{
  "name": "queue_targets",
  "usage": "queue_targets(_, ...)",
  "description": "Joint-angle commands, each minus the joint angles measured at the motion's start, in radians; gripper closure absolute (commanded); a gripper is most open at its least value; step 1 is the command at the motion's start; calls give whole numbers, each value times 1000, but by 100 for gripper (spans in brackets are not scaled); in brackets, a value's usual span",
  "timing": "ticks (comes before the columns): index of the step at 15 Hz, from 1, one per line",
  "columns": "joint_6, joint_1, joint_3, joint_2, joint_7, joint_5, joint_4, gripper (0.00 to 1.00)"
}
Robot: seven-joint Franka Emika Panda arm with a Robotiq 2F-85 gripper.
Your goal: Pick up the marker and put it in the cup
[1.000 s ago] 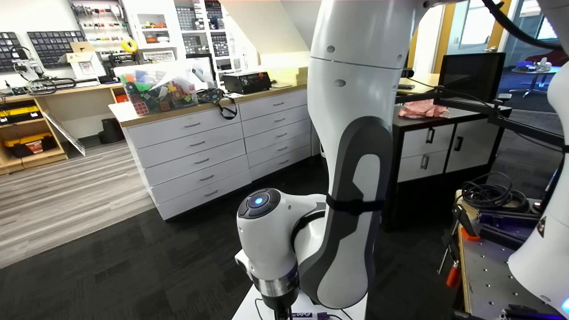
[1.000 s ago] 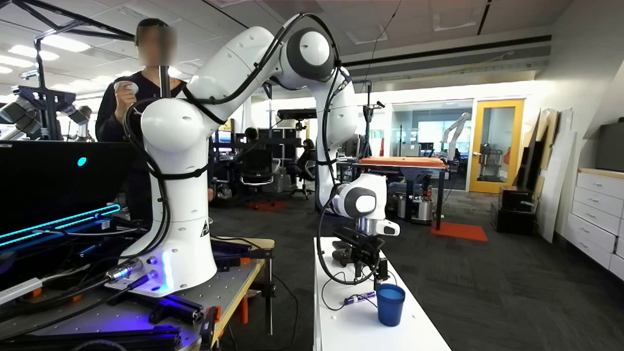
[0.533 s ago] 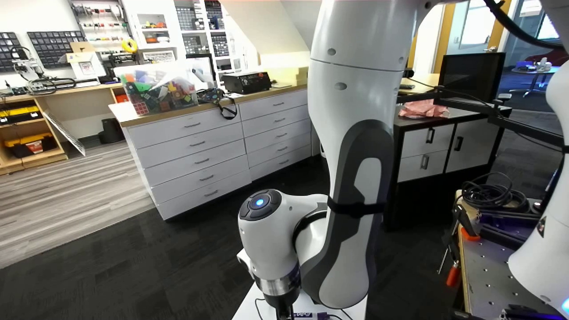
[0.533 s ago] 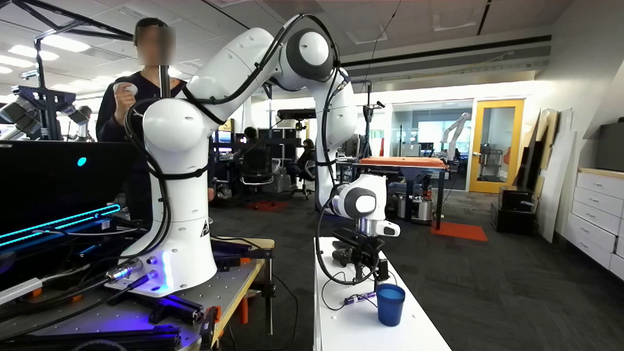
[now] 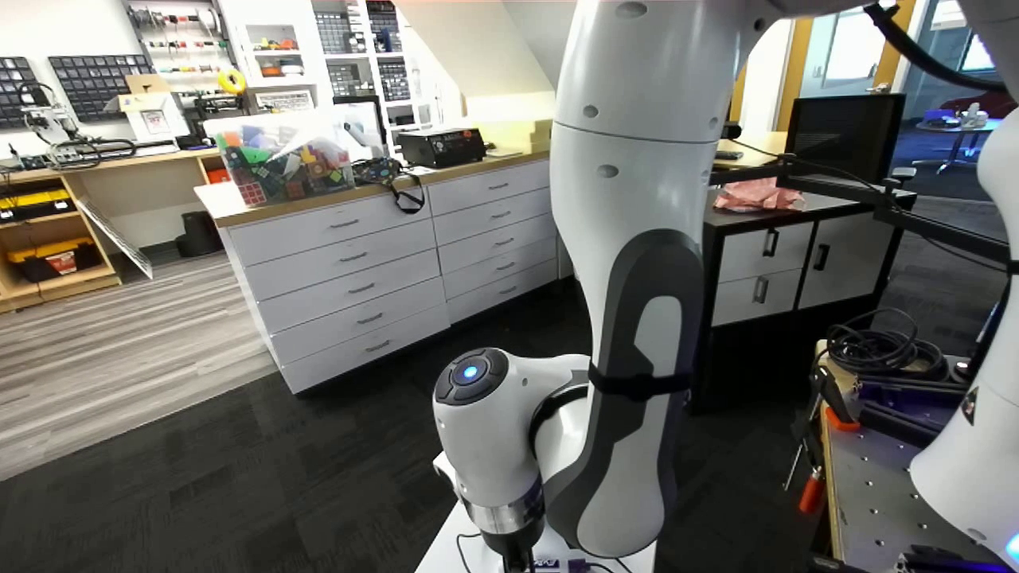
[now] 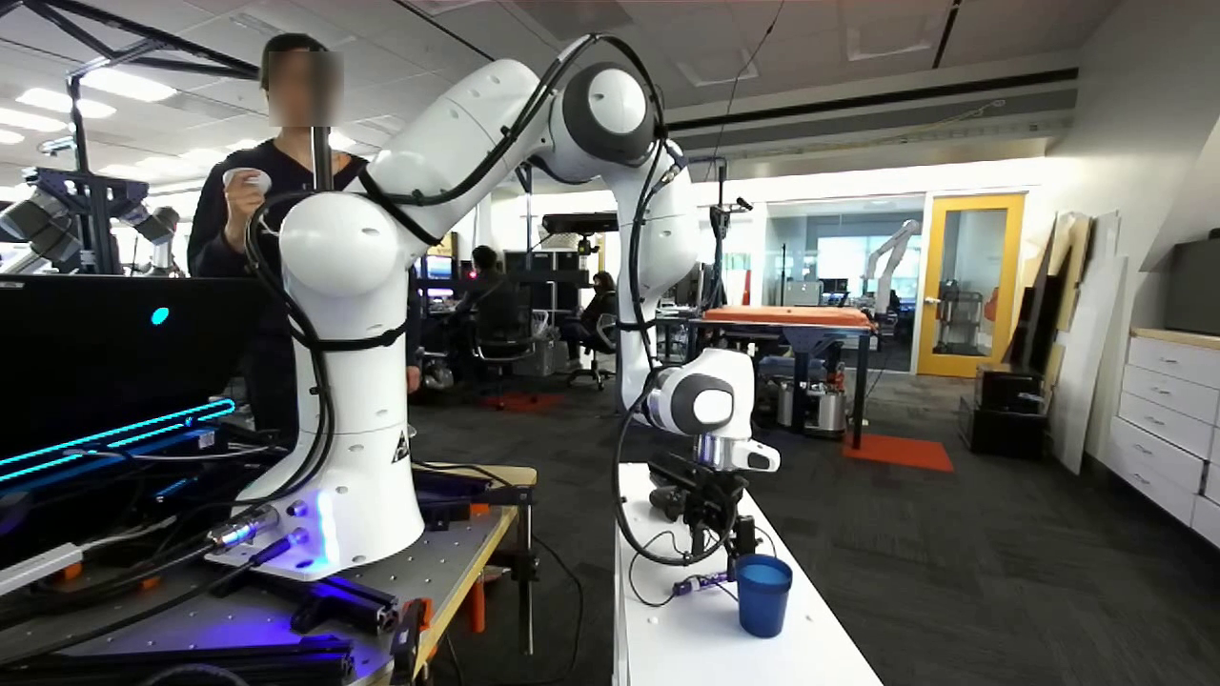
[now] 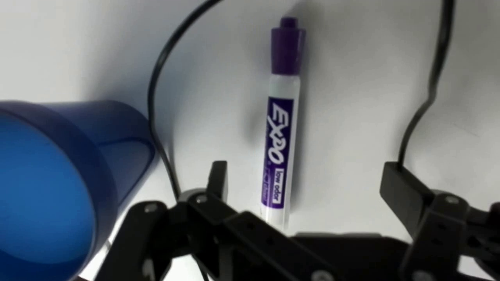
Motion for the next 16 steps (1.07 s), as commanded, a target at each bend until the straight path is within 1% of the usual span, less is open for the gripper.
queue_targets(1, 21, 0, -12, 15, 16, 1, -1, 0)
queue_targets(5, 39, 18, -40, 5, 29, -4, -3, 0)
queue_targets(8, 65, 14, -47, 6, 25, 2, 1, 0)
queue_targets(13, 116, -19, -12, 18, -2, 23, 23, 0)
queue_targets(16, 135, -14, -7, 15, 0, 33, 19, 0)
